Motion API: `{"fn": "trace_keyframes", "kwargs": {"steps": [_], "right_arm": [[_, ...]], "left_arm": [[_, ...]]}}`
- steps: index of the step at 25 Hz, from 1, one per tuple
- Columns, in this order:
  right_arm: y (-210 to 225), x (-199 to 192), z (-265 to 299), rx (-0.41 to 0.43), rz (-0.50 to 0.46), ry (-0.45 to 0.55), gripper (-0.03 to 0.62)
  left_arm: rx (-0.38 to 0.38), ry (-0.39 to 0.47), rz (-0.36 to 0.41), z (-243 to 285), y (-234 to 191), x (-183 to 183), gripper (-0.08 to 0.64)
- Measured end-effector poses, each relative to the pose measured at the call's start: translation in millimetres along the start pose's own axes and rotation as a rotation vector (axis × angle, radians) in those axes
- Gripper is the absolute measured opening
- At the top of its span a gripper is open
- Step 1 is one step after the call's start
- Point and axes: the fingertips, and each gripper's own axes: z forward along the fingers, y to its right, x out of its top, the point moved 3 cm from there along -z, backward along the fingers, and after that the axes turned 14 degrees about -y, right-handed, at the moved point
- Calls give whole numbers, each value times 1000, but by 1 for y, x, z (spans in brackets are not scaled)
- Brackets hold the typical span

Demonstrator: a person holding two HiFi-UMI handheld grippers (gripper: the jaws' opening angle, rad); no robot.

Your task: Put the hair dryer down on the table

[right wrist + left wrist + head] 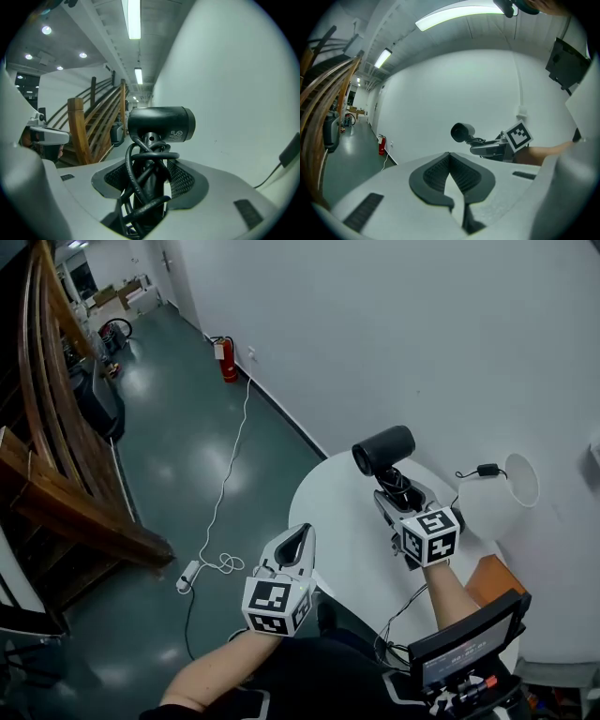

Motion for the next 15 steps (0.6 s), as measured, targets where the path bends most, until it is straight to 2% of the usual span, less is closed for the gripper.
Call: {"fn": "trace_keyframes", "kwargs": {"steps": [4, 9, 15], "right_arm": [[16, -8, 29, 49, -7, -35, 244], [33, -20, 62, 97, -4, -87, 244], [39, -30, 99, 147, 13, -151, 244]], "left_arm": [[6, -22, -55, 17, 4, -10, 6], [85, -46, -54, 41, -2, -18, 5], [145, -101, -114, 68, -15, -28, 6]]}}
